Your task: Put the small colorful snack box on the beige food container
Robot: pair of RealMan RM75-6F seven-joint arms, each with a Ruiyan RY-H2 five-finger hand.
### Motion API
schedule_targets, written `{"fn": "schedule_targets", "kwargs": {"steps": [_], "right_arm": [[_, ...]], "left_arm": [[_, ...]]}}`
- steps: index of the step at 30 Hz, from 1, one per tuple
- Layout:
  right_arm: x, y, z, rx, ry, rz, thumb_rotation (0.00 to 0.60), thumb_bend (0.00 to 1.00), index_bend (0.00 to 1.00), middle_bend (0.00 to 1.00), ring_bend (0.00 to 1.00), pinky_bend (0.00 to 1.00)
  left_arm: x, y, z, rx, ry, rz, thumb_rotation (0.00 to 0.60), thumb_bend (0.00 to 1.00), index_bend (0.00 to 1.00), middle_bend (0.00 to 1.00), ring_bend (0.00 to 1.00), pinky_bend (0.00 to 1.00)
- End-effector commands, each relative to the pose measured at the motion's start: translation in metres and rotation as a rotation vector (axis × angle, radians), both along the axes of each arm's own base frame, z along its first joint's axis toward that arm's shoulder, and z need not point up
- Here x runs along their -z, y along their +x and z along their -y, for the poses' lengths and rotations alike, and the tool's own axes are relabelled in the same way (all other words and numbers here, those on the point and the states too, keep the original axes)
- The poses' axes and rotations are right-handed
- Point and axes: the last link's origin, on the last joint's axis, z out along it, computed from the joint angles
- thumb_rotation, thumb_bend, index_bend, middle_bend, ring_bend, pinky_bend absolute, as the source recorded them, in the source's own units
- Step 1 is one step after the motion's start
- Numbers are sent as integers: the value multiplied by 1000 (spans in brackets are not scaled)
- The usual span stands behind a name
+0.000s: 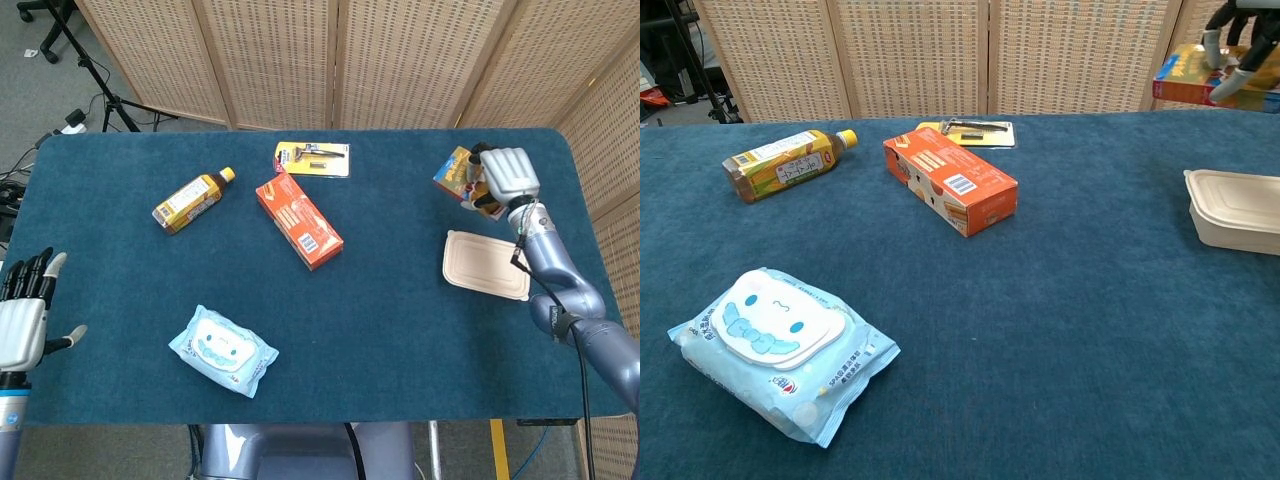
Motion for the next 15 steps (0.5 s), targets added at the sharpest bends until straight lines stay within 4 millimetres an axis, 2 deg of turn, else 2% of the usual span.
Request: {"fn": "schedule_targets", "kwargs": {"steps": [1,6,15], "right_arm": [[1,-25,-6,23,27,-54,600,595,564,639,598,569],[11,-47,-16,18,53,-98,600,595,564,636,510,417],[26,-59,-18,-26,85,-186,600,580,564,620,422,401]], "left_arm": [[1,-1,-1,-3,-2,-3,600,0,0,0,0,0],[2,-3,-1,-11,2,-15,600,0,0,0,0,0],[9,-2,1,-14,-5,-22,600,0,0,0,0,0]]}}
